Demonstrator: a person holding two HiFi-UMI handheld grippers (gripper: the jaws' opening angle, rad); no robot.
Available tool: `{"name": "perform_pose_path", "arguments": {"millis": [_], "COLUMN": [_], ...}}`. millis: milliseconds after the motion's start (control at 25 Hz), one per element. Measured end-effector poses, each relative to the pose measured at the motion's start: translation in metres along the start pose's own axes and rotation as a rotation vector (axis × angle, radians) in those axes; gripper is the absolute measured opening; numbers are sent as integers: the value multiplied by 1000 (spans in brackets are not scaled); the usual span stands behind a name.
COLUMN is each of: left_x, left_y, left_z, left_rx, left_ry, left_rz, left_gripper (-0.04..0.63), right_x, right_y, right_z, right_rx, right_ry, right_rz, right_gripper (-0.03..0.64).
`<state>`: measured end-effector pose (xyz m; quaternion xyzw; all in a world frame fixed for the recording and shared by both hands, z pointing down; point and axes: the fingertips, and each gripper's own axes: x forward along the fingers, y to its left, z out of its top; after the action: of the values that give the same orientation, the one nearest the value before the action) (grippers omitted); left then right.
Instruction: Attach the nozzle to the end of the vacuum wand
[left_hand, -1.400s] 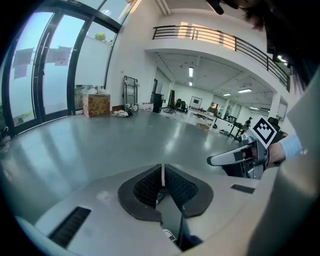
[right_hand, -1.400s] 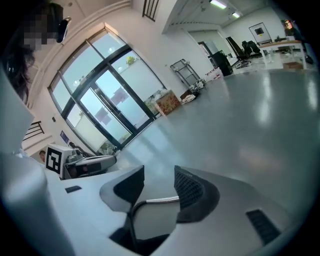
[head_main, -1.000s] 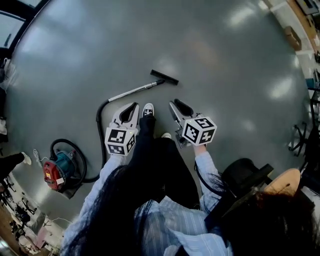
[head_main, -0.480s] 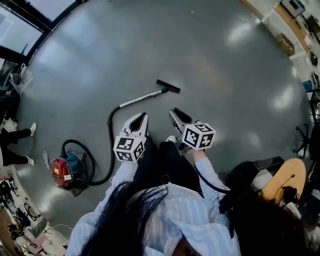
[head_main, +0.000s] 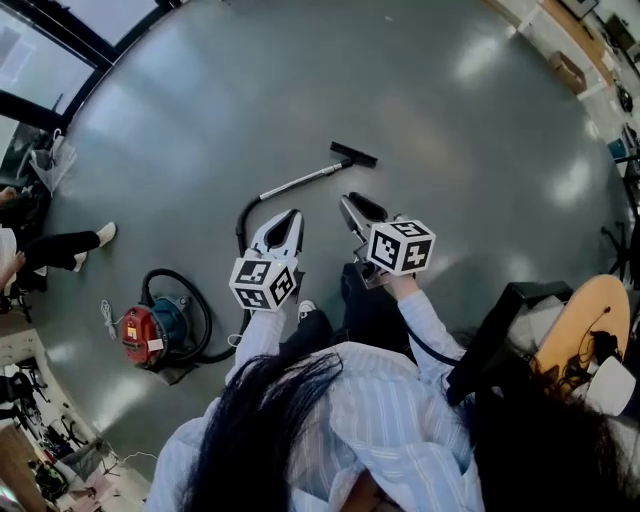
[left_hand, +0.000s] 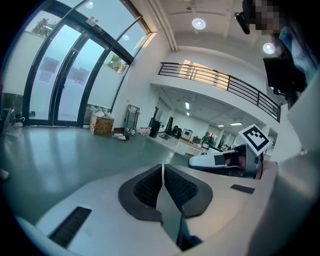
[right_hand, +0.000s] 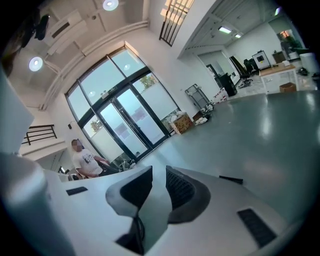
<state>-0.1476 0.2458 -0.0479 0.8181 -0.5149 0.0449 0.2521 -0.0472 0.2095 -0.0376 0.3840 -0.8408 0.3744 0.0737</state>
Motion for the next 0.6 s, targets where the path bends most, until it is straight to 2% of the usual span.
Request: {"name": "perform_pose_path", "arguments": {"millis": [120, 200, 440, 600], "left_x": [-44, -77, -162, -186], "left_y": [1, 6, 14, 7], "left_z": [-11, -26, -81, -92], "left_rx": [67, 85, 47, 15], "left_ry": [22, 36, 60, 61], "left_rz": [-37, -55, -96, -106], "left_gripper": [18, 18, 18, 18], "right_x": [-5, -7, -24, -46], "right_y": [40, 67, 122, 140], "right_z": [-26, -52, -147, -168], "right_rx": [-18, -14, 33, 21], "right_ry": [-19, -26, 0, 22], "right_rz": [-9, -16, -36, -49], "right_gripper": [87, 87, 87, 86]}}
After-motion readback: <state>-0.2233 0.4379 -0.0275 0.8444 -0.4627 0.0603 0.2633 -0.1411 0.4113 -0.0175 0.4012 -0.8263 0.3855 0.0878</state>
